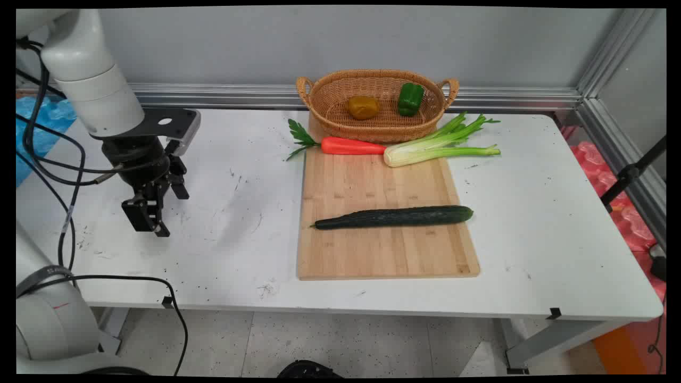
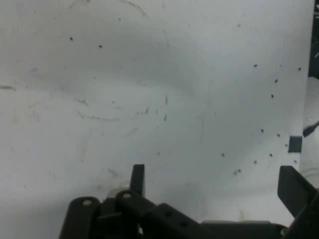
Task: Pick up the cucumber from the cutting board
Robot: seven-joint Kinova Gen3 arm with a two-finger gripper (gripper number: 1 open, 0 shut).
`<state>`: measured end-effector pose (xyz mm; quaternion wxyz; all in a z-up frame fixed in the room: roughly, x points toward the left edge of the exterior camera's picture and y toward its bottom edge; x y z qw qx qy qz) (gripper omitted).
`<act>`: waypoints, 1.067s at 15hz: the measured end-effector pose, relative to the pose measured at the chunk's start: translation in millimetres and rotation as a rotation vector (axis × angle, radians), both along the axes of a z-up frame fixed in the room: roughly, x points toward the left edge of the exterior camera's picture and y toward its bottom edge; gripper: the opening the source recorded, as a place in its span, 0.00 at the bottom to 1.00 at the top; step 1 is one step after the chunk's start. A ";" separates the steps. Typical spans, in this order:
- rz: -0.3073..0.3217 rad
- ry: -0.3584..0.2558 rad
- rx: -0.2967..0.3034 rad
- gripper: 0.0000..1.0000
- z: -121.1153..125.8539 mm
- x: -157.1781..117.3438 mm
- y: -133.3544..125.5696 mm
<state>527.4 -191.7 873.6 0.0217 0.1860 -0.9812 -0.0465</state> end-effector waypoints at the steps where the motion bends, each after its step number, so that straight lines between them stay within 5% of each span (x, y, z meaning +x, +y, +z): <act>1: -0.004 0.003 -0.007 1.00 0.0 -2.8 -1.3; 6: 0.004 0.068 -0.066 1.00 1.1 -36.4 -18.1; 16: 0.049 0.259 -0.232 1.00 5.2 -167.1 -71.4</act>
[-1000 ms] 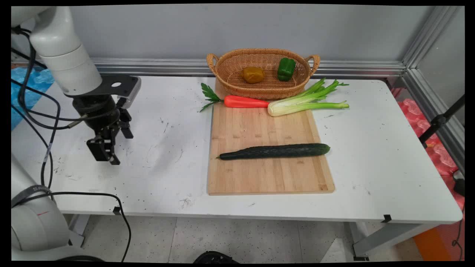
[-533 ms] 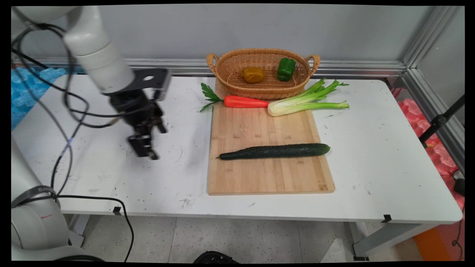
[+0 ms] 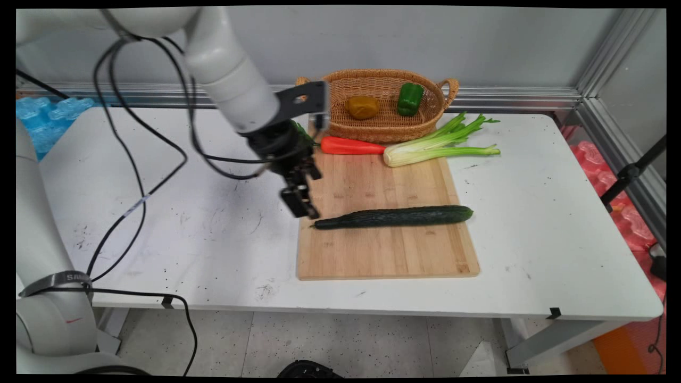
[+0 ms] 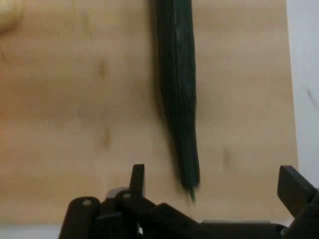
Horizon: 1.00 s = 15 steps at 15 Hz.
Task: Pick up the cucumber from the cutting board
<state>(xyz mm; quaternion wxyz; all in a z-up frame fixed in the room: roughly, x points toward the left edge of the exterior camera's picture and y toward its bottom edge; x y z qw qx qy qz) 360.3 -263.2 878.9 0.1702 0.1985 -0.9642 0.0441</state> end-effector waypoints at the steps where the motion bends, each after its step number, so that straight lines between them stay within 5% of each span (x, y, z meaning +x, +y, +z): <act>1: 0.002 0.009 -0.009 1.00 -1.2 -6.3 -2.3; 9: 0.025 0.104 -0.090 1.00 -34.4 -69.3 -25.4; 15: 0.029 0.145 -0.109 1.00 -65.7 -89.2 -36.8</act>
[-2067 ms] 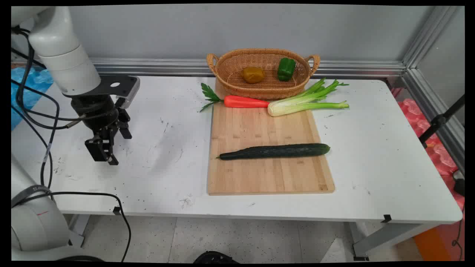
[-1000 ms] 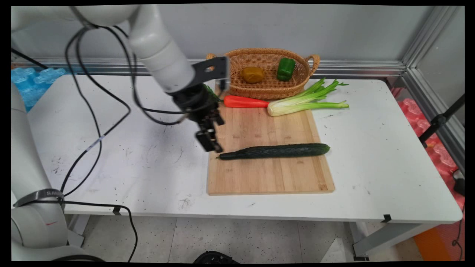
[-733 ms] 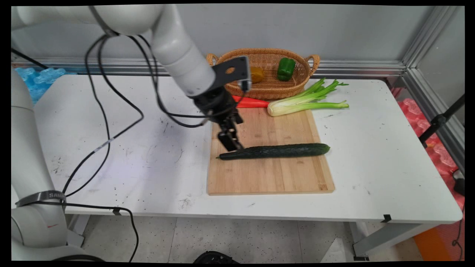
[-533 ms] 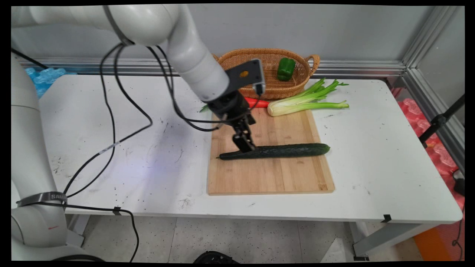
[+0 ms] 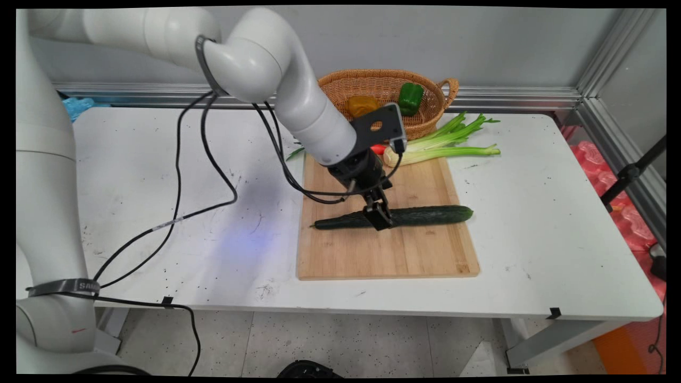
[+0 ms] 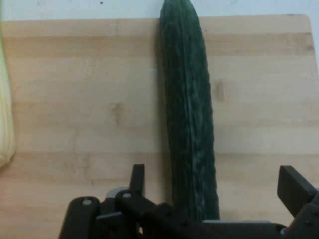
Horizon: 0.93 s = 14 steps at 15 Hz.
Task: Pick up the cucumber from the cutting board
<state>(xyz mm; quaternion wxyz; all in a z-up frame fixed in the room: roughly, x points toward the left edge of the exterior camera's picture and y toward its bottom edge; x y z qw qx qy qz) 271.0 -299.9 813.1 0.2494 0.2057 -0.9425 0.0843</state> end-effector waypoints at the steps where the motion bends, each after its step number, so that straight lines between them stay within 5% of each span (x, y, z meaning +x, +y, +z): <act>1: 0.001 0.003 -0.002 1.00 -3.9 -1.4 -1.4; 12: 0.015 0.020 -0.012 1.00 -44.0 -6.5 -13.0; 13: 0.014 0.020 -0.012 0.00 -46.2 -6.4 -13.2; 14: 0.014 0.020 -0.011 0.00 -47.4 -6.4 -13.2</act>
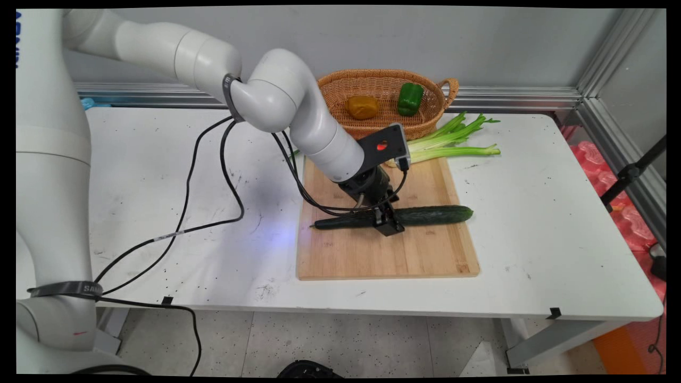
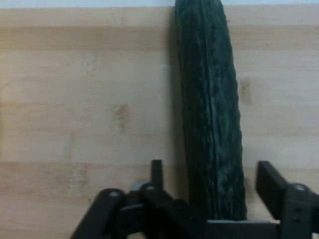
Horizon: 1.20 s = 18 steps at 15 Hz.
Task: Pick up the cucumber from the cutting board, then place the picked object in the vegetable basket
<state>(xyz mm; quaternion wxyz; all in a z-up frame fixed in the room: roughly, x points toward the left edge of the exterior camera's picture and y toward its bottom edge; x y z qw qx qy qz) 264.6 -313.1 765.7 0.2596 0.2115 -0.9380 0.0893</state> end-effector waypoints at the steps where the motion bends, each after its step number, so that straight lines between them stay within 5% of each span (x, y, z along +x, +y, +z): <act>1: -0.001 0.000 0.001 0.00 -1.5 0.0 0.0; 9: 0.002 0.013 0.014 0.00 -1.8 -1.2 1.4; 18: -0.027 0.042 -0.003 0.00 52.7 1.0 -16.4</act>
